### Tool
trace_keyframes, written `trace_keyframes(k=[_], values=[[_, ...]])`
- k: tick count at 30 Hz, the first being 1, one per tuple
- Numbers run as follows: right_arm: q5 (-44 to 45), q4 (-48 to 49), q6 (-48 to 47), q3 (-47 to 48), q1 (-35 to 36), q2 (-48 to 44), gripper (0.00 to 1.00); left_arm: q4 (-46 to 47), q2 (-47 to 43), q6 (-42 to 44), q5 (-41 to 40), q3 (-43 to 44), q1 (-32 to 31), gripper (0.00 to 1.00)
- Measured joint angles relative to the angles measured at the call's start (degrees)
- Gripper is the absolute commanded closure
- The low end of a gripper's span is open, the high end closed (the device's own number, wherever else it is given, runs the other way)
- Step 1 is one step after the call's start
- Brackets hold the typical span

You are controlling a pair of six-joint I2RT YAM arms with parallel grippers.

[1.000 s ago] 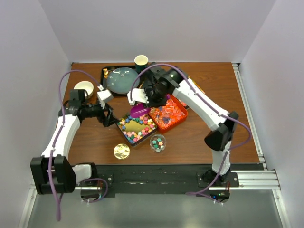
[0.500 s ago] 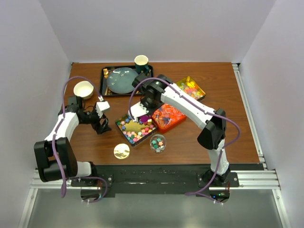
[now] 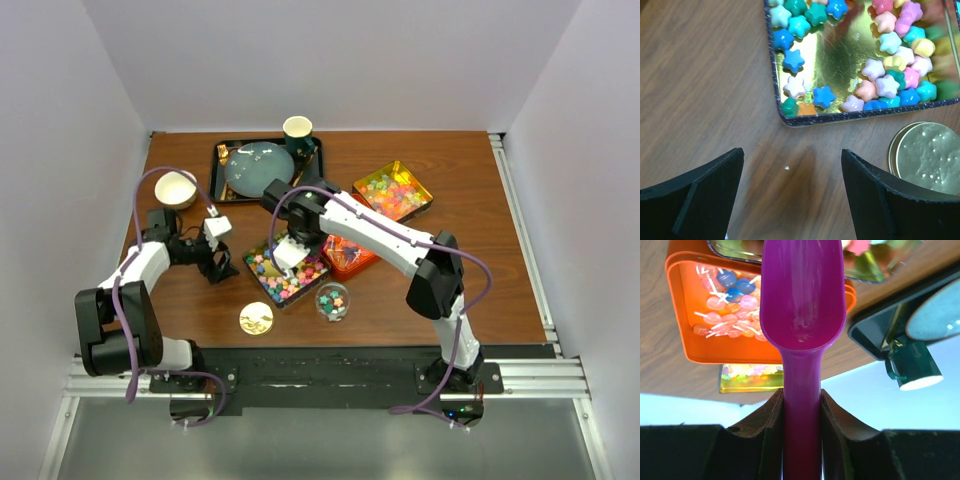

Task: Pack the candies
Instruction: Scoop the fake candies from the storage box.

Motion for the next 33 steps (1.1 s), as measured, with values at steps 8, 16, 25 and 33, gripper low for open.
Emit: trace_keyframes(k=[8, 16, 25, 33], values=[[4.3, 1.1, -0.6, -0.6, 1.1, 3.8, 1.00, 0.1, -1.7, 0.4, 1.3, -3.7, 0.0, 0.17], [4.9, 2.0, -3.1, -5.1, 1.1, 2.8, 1.00, -1.4, -2.7, 2.2, 3.1, -3.7, 0.0, 0.18], [4.0, 2.1, 1.1, -6.8, 1.2, 2.7, 1.00, -2.4, -2.6, 3.3, 4.2, -3.7, 0.0, 0.18], [3.8, 1.0, 8.6, -4.2, 1.1, 6.3, 1.00, -3.2, -1.6, 4.1, 5.7, -3.7, 0.0, 0.19]])
